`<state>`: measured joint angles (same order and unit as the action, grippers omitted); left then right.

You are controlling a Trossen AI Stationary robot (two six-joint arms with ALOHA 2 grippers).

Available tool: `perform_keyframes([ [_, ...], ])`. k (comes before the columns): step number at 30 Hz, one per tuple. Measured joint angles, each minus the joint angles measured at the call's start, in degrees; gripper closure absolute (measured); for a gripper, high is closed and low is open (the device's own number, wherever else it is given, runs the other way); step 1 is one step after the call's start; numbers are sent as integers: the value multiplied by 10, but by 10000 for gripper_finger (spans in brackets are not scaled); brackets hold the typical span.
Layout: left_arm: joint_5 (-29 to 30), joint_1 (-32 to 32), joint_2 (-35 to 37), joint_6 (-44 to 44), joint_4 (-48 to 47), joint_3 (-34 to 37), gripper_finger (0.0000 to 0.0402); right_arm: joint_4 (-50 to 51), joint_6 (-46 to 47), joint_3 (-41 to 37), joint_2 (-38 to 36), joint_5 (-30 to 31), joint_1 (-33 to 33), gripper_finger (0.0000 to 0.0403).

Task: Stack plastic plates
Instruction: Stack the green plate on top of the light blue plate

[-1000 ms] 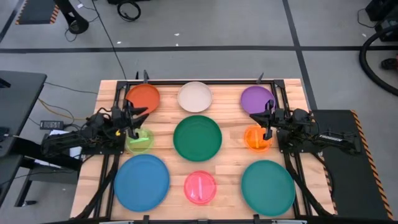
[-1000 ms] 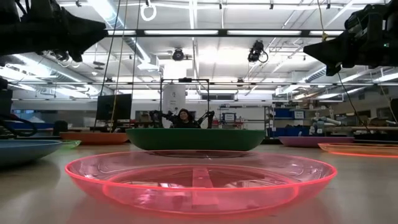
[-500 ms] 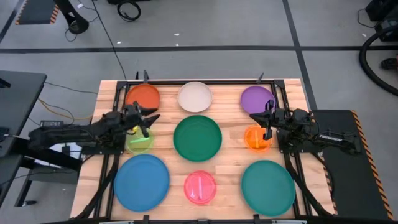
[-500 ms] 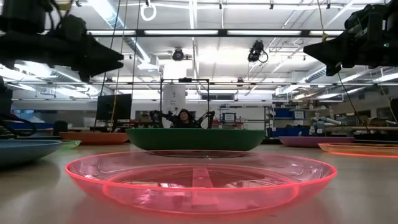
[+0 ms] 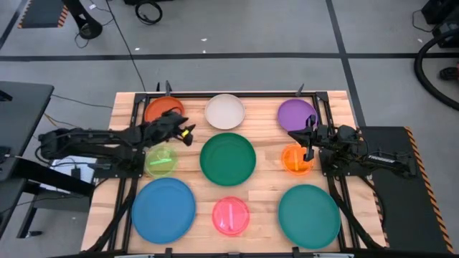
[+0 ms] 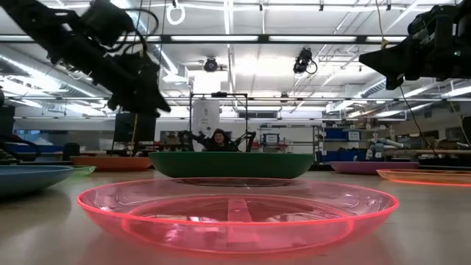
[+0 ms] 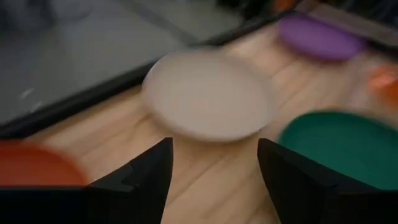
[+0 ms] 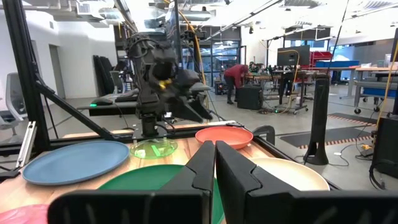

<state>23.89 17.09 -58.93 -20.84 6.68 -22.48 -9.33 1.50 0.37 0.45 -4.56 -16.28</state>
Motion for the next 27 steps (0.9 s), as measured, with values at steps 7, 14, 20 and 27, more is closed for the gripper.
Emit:
perform_keyframes([
  [7, 11, 63, -30, -11, -208, -121, 161, 0, 0, 0, 0, 0, 0, 378],
  [14, 11, 71, -30, -19, -433, -244, 161, 0, 0, 0, 0, 0, 0, 378],
  [20, -103, -27, -51, -7, -322, -217, 161, 0, 0, 0, 0, 0, 0, 378],
  [27, -161, -98, -136, -89, -301, -214, 161, 0, 0, 0, 0, 1, 0, 378],
])
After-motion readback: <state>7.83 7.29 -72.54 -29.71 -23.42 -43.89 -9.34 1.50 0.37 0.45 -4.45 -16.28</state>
